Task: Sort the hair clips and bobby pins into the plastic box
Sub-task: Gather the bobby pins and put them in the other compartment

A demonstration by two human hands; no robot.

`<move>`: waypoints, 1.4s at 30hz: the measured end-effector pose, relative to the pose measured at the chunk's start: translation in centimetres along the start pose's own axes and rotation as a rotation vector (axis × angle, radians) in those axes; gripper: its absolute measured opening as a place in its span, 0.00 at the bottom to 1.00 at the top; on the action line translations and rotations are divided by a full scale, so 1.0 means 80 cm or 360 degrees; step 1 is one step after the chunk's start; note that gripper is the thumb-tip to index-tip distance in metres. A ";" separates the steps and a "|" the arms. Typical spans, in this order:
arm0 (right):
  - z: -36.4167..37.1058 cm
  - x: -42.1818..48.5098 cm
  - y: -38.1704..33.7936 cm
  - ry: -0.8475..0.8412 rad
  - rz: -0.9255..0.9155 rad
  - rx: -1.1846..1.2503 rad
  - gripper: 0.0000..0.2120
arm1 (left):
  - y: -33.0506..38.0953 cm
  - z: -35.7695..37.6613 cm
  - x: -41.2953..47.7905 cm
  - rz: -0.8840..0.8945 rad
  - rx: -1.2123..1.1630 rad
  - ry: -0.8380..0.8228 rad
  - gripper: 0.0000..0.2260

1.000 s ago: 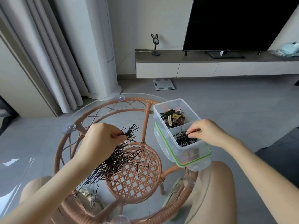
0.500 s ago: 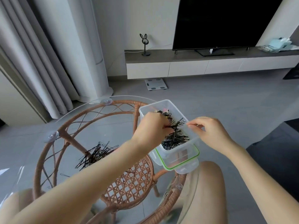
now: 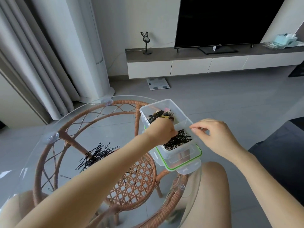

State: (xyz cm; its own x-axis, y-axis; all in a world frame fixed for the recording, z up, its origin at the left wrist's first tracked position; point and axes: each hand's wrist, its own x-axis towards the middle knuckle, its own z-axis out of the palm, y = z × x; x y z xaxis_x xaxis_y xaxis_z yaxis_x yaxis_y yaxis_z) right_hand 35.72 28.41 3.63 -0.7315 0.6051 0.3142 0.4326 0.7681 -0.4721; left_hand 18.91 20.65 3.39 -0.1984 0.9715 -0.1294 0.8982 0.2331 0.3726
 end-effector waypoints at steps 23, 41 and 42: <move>0.267 -0.033 -0.184 0.0059 0.0411 0.0395 0.30 | -0.173 0.109 -0.219 -0.1321 -0.0190 0.0849 0.35; 0.188 -0.050 -0.166 -0.0451 0.0108 0.0403 0.38 | -0.190 0.034 -0.255 -0.0987 -0.0274 0.0378 0.45; 0.186 -0.054 -0.168 -0.0485 0.0056 0.0185 0.44 | -0.185 0.034 -0.264 -0.0992 -0.0112 0.0212 0.49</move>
State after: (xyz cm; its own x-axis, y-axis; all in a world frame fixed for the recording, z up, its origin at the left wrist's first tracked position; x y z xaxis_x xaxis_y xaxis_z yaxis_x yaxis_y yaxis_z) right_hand 25.19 12.38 -3.67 -0.8489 0.5268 0.0431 0.4103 0.7081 -0.5746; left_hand 10.89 -3.39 -1.90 -0.7264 0.6485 -0.2275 0.5715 0.7538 0.3243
